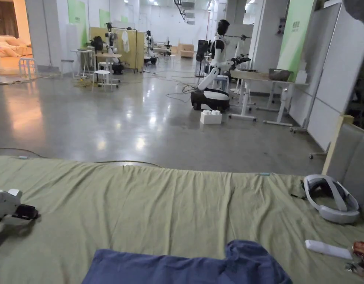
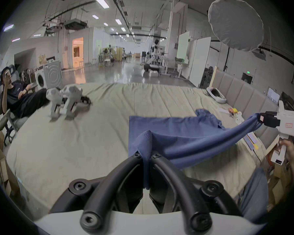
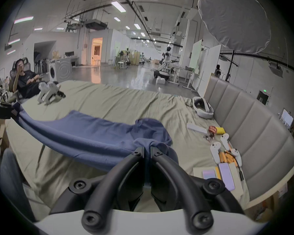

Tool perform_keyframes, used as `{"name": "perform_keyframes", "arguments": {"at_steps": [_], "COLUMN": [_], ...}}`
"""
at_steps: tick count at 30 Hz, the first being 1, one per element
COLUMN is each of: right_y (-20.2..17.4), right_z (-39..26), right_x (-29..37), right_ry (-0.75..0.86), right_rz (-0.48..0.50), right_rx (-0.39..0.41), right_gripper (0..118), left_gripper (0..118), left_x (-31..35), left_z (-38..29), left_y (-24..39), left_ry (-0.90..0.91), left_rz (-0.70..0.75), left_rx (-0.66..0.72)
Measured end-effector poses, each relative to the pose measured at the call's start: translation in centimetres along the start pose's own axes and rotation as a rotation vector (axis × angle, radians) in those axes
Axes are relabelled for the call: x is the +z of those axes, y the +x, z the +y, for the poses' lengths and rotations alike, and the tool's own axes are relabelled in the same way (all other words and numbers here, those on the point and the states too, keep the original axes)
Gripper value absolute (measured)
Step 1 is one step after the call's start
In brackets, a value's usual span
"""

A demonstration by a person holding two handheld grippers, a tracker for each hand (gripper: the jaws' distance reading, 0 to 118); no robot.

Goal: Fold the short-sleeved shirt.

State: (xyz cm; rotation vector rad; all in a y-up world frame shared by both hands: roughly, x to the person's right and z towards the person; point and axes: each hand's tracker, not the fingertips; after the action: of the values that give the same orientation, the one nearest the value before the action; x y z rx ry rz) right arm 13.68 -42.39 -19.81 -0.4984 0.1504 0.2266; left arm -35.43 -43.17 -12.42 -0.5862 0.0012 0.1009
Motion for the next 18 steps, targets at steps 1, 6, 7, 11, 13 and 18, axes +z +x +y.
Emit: {"name": "perform_keyframes", "arguments": {"at_steps": [1, 6, 7, 11, 13, 18], "right_y": [-0.3, -1.6, -1.8, -2.2, -2.1, -3.0], "right_z": [-0.7, -4.4, -5.3, -8.6, -10.1, -11.1], "right_x": [0.5, 2.0, 2.1, 1.1, -0.1, -1.8], "right_ry": [-0.022, -0.131, -0.155, -0.259, -0.290, -0.358], "right_rz": [-0.010, -0.032, -0.032, -0.029, -0.021, -0.055], "right_rx": [0.013, 0.035, 0.036, 0.008, -0.016, -0.011], "right_gripper": [7, 7, 7, 7, 7, 45], "left_gripper": [6, 6, 6, 6, 6, 29], "left_x": [0.5, 0.9, 0.8, -0.6, -1.5, -4.0], "left_z": [-0.7, -4.9, -5.7, -8.1, -8.8, -9.5], "left_y": [0.1, 1.0, 1.1, 1.0, 1.1, 0.1], "left_ry": [-0.024, -0.188, -0.208, -0.310, -0.356, -0.404], "left_rz": [-0.006, -0.007, -0.011, -0.014, -0.016, 0.000], "left_rx": [-0.001, -0.012, -0.001, 0.038, 0.034, 0.089]}}
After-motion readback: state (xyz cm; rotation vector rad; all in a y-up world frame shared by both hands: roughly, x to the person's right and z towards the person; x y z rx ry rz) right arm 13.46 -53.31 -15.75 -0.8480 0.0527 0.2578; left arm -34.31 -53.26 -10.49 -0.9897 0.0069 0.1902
